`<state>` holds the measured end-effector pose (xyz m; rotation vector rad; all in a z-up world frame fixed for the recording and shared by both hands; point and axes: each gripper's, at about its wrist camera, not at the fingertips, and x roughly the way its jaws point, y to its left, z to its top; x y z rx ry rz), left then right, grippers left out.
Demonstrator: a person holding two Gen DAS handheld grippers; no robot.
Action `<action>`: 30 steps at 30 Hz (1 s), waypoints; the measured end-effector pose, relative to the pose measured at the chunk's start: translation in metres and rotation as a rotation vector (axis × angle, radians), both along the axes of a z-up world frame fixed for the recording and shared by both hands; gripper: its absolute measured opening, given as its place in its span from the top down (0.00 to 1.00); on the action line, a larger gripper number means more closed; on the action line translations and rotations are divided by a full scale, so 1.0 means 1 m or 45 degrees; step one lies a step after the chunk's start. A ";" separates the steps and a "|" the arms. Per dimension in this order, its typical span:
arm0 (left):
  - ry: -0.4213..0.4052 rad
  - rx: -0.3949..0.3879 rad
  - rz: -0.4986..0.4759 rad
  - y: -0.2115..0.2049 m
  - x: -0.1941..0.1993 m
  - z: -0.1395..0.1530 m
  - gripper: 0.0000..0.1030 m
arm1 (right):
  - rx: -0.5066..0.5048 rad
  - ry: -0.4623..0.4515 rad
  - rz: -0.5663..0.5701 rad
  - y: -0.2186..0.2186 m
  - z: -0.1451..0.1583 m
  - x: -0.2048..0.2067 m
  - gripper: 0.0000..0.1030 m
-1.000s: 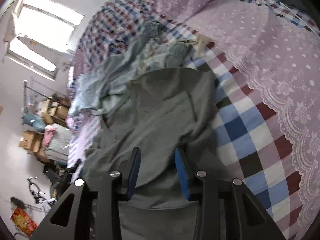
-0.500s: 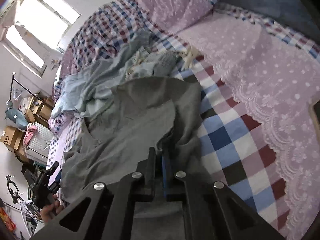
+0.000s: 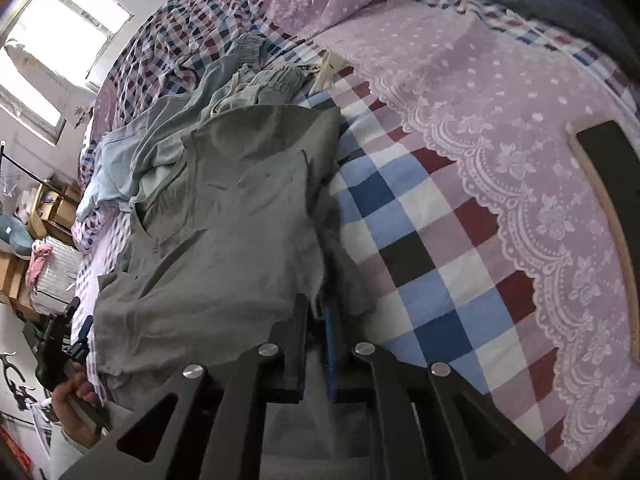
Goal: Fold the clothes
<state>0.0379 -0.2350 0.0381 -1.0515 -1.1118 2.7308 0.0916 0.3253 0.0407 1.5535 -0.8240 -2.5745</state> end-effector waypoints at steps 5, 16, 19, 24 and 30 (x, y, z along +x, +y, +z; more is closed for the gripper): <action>-0.047 0.037 -0.007 -0.012 -0.007 -0.010 0.39 | 0.045 0.000 -0.020 -0.001 0.003 0.001 0.85; -0.114 0.001 -0.268 0.003 -0.056 -0.015 0.39 | 0.165 0.047 -0.078 0.003 0.013 0.002 0.71; -0.135 -0.011 -0.339 0.010 -0.076 -0.016 0.39 | 0.140 0.073 -0.058 0.002 0.011 -0.001 0.71; -0.197 -0.025 -0.413 0.025 -0.103 -0.028 0.95 | 0.118 0.111 -0.039 0.002 0.010 -0.009 0.71; -0.095 0.021 -0.274 0.007 -0.096 -0.033 0.98 | 0.087 0.122 -0.055 0.006 0.008 -0.016 0.71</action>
